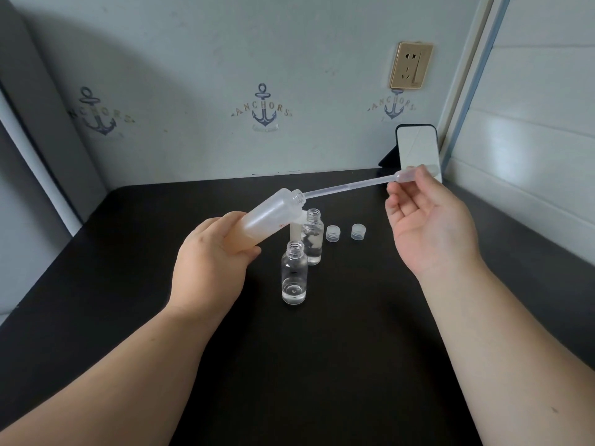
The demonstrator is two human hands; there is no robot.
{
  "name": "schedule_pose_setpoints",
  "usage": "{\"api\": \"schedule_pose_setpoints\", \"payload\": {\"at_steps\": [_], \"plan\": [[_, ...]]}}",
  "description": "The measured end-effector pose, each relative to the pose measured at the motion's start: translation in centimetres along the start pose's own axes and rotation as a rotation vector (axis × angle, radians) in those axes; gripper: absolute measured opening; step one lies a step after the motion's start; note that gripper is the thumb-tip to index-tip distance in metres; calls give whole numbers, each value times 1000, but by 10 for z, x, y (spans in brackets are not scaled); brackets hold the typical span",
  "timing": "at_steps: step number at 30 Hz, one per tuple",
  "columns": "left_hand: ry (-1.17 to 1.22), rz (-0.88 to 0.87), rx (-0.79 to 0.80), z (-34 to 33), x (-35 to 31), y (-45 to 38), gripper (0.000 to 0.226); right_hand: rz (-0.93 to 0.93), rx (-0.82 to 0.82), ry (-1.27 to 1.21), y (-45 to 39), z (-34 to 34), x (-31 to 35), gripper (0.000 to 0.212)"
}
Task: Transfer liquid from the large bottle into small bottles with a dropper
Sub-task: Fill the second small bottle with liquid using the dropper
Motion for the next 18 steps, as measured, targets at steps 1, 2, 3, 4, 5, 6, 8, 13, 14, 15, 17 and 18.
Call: {"api": "schedule_pose_setpoints", "payload": {"at_steps": [1, 2, 3, 4, 5, 6, 8, 13, 14, 15, 17, 18], "plan": [[5, 12, -1, 1, 1, 0, 46, -2, -36, -38, -1, 2, 1, 14], [9, 26, 1, 1, 2, 0, 44, -2, -71, -69, -1, 3, 2, 13], [14, 42, 4, 1, 3, -1, 41, -2, -101, -91, -1, 4, 3, 15], [23, 60, 6, 1, 4, -2, 38, 0, -125, -105, -2, 6, 4, 17], [36, 79, 5, 0, 5, -2, 36, 0, -142, -117, -2, 6, 4, 20], [54, 94, 0, 0, 6, -2, 34, -2, -154, -130, -2, 7, 4, 23], [91, 114, -11, 0, 6, -2, 34, -6, -163, -157, -2, 6, 4, 25], [170, 193, 3, -2, 10, -1, 38, -39, -156, -181, -2, 6, 3, 26], [181, 204, 6, -3, 11, -1, 38, -50, -157, -188, -2, 6, 3, 25], [186, 210, 8, -3, 11, -1, 38, -57, -156, -192, -2, 6, 2, 25], [191, 223, 11, -4, 11, -2, 39, -58, -152, -182, -3, 7, 2, 26], [194, 228, 11, -4, 11, -2, 39, -59, -148, -173, -3, 7, 2, 27]]}}
Point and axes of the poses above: each hand's wrist, its own y-axis away from the middle knuckle, its own z-axis out of the back of the hand, x = y × z, the point moved 3 cm from there along -y, towards the middle knuckle
